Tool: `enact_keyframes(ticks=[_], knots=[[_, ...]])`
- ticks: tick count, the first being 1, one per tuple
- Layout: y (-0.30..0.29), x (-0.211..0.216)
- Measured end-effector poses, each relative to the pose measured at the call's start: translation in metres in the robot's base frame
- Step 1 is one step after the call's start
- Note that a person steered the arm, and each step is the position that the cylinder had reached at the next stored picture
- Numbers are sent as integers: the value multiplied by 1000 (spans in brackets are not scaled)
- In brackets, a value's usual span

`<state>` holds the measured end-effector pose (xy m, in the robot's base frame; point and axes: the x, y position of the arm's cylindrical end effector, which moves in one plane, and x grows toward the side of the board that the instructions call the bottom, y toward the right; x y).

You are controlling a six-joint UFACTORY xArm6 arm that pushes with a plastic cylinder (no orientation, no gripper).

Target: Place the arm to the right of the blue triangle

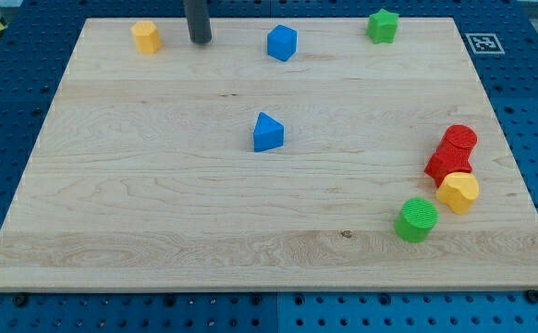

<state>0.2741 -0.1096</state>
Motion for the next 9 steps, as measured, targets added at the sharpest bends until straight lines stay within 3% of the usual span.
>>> enact_keyframes(ticks=[3,4,5,6,9], knots=[[-4,228],[-5,269],[50,271],[149,271],[180,262]])
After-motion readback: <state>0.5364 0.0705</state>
